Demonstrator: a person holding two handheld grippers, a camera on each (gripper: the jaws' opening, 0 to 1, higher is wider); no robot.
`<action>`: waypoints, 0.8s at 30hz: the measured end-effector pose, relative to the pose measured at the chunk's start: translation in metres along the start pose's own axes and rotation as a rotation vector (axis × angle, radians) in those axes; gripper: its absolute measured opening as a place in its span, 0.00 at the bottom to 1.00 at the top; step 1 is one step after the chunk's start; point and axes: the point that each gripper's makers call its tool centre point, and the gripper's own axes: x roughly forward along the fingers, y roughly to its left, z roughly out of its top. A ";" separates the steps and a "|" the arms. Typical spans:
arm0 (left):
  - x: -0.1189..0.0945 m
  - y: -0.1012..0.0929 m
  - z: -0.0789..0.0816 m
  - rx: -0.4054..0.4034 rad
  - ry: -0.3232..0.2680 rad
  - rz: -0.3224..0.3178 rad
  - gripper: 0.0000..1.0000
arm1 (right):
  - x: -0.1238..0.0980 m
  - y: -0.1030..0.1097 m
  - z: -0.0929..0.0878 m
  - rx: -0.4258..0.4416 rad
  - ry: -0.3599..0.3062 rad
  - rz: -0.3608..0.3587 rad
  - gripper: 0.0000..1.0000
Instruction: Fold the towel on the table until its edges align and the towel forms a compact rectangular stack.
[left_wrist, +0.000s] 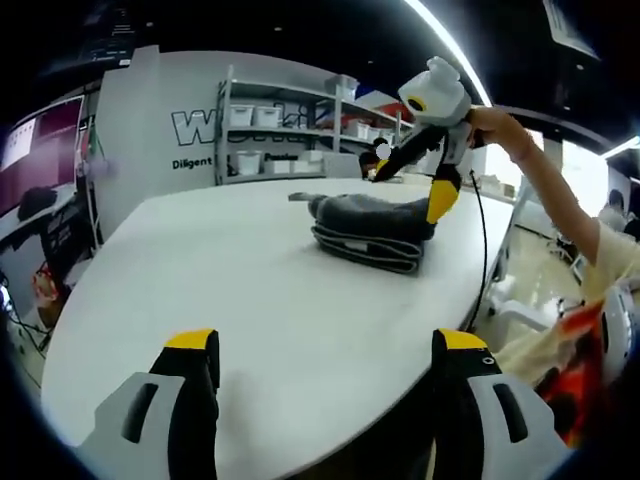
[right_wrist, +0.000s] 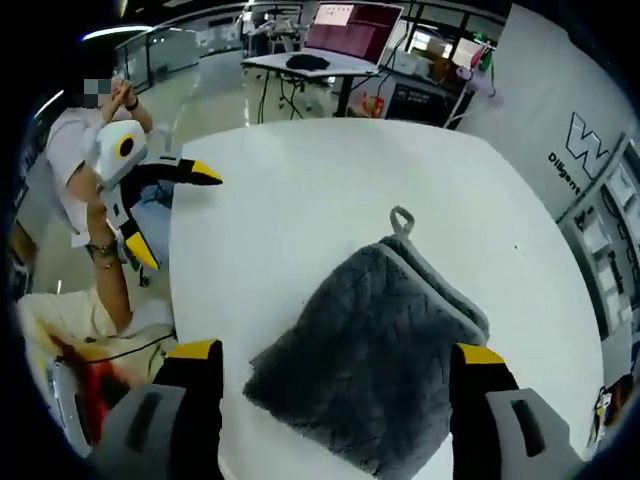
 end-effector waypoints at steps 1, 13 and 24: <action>0.000 -0.001 0.001 -0.001 -0.006 0.000 0.86 | -0.002 -0.001 -0.002 0.005 -0.018 -0.001 0.99; 0.001 -0.001 0.011 -0.032 -0.062 0.015 0.88 | -0.033 -0.010 -0.050 0.064 -0.221 -0.034 0.99; 0.000 -0.002 0.014 -0.041 -0.079 0.021 0.88 | -0.060 -0.023 -0.091 0.092 -0.334 -0.154 0.99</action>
